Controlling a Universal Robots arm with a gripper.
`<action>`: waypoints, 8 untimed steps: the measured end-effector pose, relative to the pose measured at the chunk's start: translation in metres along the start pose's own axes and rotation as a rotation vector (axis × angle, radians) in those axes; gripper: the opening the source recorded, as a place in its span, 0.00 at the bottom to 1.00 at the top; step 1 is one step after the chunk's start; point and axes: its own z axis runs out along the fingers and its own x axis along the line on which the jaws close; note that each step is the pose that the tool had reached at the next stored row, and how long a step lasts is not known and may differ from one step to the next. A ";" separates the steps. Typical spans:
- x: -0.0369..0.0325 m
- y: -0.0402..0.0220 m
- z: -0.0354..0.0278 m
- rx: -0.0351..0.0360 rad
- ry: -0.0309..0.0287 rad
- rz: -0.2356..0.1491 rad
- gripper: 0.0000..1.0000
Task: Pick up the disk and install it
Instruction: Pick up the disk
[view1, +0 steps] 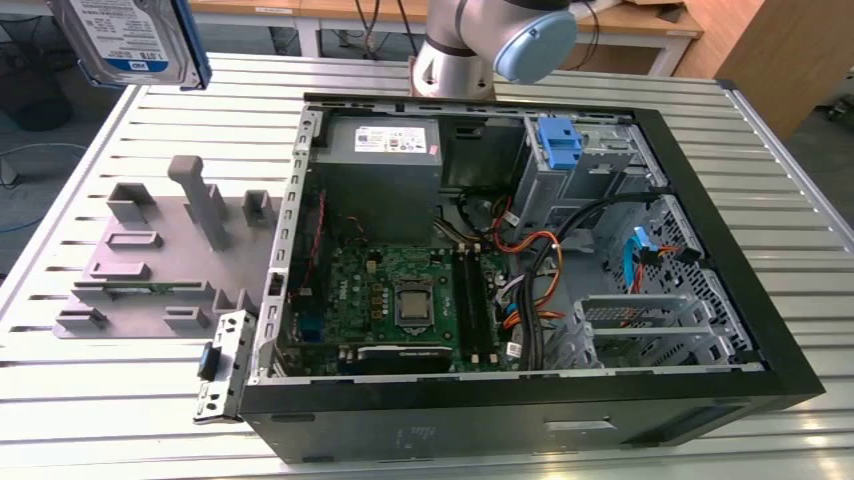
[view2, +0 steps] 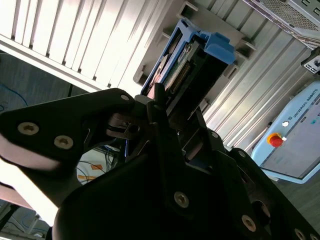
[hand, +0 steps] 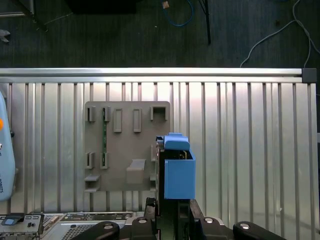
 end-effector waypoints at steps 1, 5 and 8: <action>0.0000 0.0000 0.0000 0.0000 0.0000 0.000 0.35; 0.0000 -0.0020 0.0000 -0.0001 0.0000 0.000 0.35; -0.0001 -0.0055 -0.0001 -0.0001 0.0000 0.000 0.35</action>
